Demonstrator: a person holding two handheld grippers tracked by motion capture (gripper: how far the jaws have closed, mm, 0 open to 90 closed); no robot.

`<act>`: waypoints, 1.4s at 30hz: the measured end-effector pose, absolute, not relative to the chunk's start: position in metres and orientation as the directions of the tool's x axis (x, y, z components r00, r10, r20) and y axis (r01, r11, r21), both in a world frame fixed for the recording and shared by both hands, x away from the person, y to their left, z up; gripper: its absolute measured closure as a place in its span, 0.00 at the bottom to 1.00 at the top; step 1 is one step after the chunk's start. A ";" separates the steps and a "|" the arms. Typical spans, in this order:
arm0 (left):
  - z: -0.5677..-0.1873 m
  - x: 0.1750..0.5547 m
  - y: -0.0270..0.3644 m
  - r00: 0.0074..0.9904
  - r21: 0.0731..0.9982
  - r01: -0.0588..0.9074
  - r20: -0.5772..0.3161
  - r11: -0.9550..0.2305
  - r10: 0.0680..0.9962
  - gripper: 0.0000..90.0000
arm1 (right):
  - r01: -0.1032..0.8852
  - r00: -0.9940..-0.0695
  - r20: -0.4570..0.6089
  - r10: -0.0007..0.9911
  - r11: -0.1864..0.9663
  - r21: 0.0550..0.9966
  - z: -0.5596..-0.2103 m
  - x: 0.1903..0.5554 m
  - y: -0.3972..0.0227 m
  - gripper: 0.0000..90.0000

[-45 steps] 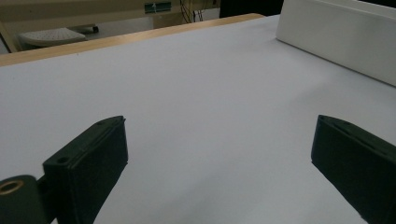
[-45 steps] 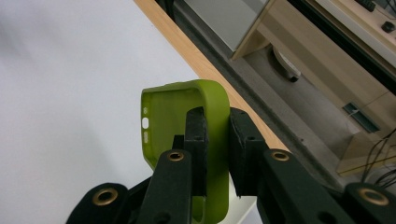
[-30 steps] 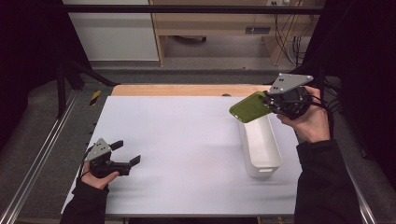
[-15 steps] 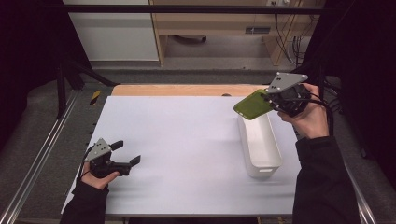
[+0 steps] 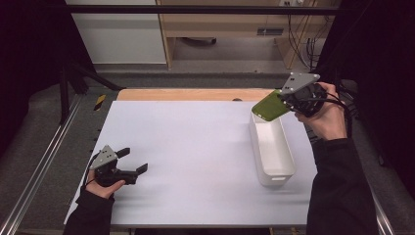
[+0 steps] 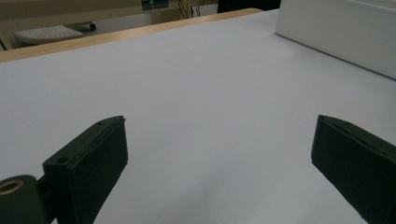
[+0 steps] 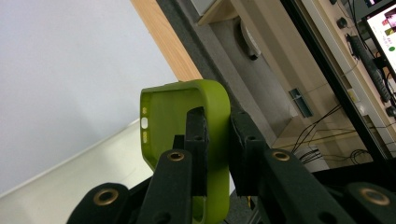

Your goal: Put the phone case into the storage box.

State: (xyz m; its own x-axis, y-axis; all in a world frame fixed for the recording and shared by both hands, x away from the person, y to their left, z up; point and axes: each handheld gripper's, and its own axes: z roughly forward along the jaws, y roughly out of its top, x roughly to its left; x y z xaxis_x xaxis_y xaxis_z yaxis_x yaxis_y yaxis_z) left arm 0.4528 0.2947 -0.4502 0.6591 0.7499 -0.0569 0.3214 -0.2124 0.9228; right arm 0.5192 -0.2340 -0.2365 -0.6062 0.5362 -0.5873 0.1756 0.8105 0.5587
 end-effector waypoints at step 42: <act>-0.458 0.459 0.290 0.667 0.910 0.344 -0.062 -0.233 0.742 0.04 | 0.006 -0.733 -0.646 0.212 0.952 0.306 -0.268 0.571 -0.244 0.88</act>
State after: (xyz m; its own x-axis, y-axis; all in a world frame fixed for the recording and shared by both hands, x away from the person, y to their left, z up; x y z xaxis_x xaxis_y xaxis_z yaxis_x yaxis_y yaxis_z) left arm 0.4586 0.2899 -0.4582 0.6675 0.7420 -0.0620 0.3435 -0.2330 0.9098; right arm 0.5706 -0.2438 -0.2684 -0.7330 0.2121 -0.6463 0.0062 0.9522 0.3055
